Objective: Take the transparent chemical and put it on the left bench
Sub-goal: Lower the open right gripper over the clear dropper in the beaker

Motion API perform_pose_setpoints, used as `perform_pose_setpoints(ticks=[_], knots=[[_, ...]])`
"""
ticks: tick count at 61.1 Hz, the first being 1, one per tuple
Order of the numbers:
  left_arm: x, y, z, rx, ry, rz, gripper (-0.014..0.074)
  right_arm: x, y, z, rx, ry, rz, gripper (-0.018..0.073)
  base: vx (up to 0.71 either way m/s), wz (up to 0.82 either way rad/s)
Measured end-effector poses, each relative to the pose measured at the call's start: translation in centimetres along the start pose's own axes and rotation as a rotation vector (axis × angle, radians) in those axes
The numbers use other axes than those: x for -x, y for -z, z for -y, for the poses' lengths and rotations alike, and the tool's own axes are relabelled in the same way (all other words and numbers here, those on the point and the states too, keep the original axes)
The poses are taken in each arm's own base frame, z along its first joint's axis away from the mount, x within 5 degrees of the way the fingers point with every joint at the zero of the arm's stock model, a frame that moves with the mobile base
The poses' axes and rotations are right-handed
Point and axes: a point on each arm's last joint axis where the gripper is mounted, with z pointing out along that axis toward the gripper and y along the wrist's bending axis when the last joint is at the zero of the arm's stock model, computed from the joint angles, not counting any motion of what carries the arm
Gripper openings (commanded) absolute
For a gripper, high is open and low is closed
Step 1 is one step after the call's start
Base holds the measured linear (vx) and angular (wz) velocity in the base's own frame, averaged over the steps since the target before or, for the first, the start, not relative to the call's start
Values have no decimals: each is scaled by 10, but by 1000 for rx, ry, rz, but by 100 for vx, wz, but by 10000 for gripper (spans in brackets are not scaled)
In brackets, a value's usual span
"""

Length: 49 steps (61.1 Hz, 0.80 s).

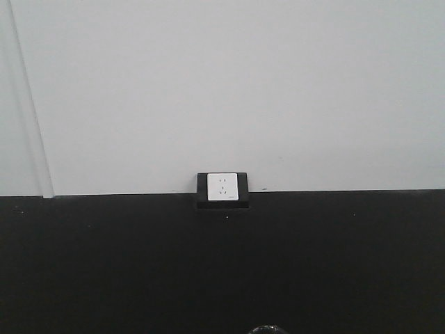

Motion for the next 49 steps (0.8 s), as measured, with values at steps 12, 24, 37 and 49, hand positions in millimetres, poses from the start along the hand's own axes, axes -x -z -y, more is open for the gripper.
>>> perform_pose_setpoints(ticks=[12, 24, 37, 49], knots=[[0, 0, 0, 0, 0, 0, -3, 2, -5, -2, 19, -56, 22, 710, 0, 0], [0, 0, 0, 0, 0, 0, -3, -16, -43, -26, 168, 72, -92, 667, 0, 0], [0, 0, 0, 0, 0, 0, -3, -49, -79, -92, 468, 237, -147, 654, 0, 0], [0, 0, 0, 0, 0, 0, -3, -85, -87, -141, 650, 318, -240, 631, 0, 0]])
